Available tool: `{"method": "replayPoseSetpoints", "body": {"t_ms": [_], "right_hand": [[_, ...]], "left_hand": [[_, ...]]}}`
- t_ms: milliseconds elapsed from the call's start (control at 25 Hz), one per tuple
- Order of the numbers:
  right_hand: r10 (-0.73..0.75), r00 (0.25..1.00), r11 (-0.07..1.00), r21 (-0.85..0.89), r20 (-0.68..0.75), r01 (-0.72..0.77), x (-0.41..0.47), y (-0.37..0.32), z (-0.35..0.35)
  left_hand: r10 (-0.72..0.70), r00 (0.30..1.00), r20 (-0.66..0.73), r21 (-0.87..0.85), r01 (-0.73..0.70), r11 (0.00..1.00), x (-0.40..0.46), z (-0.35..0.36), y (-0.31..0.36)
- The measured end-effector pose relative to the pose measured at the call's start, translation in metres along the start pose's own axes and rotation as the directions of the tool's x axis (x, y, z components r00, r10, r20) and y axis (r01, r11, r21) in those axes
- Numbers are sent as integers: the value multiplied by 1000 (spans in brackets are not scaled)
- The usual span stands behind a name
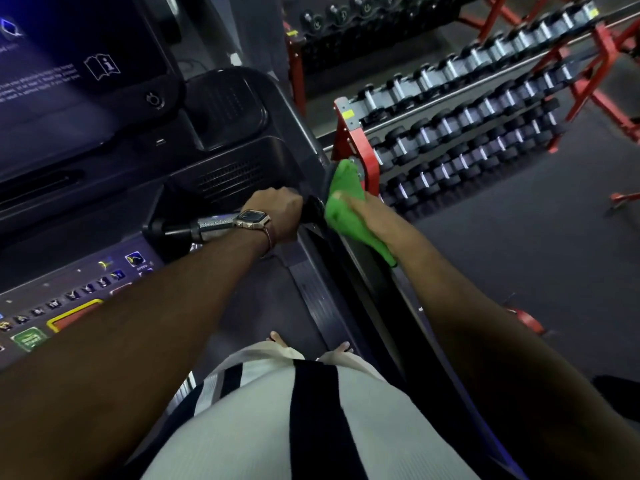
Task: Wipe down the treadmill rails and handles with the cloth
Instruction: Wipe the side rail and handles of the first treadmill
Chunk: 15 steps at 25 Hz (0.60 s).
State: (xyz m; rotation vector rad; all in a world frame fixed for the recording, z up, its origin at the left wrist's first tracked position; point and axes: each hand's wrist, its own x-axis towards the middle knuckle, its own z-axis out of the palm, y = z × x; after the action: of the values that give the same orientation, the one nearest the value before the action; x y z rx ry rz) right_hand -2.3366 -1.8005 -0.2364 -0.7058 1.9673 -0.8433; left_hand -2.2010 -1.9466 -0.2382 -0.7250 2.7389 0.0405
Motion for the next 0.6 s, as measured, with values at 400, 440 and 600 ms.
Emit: {"method": "replayPoseSetpoints", "body": {"t_ms": [400, 440, 600], "right_hand": [[-478, 878, 521, -815, -30, 255, -5, -9, 34], [-446, 894, 590, -767, -49, 252, -6, -4, 27], [-294, 934, 776, -621, -204, 109, 23, -42, 34]], "left_hand": [[-90, 996, 1, -37, 90, 995, -6, 4, 1], [-91, 996, 5, -19, 91, 996, -6, 3, 3], [-114, 993, 8, -10, 114, 993, -6, 1, 2]]}}
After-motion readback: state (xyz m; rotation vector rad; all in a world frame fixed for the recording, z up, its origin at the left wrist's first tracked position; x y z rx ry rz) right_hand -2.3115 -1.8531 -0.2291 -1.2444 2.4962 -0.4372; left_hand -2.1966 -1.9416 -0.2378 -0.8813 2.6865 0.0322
